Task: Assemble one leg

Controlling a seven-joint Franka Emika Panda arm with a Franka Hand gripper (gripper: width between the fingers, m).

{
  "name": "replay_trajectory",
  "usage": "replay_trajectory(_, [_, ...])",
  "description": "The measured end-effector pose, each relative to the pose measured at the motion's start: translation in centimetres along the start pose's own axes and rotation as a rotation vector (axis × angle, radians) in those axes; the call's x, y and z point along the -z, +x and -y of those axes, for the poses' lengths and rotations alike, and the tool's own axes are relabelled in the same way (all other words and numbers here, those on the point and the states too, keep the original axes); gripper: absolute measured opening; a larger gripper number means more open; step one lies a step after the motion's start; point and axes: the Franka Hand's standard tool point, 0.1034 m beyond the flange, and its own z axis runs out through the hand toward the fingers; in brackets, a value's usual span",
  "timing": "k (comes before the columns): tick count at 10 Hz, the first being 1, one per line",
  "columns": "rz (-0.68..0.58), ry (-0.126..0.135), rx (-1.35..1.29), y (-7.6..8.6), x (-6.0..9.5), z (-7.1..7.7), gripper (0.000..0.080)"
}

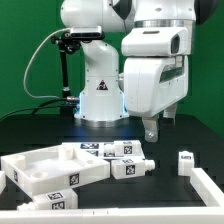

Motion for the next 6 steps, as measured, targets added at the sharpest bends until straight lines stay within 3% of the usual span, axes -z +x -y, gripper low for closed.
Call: replay_trajectory(6, [0.001,0.001,0.003,-0.04,-0.07,0.04,0.0649])
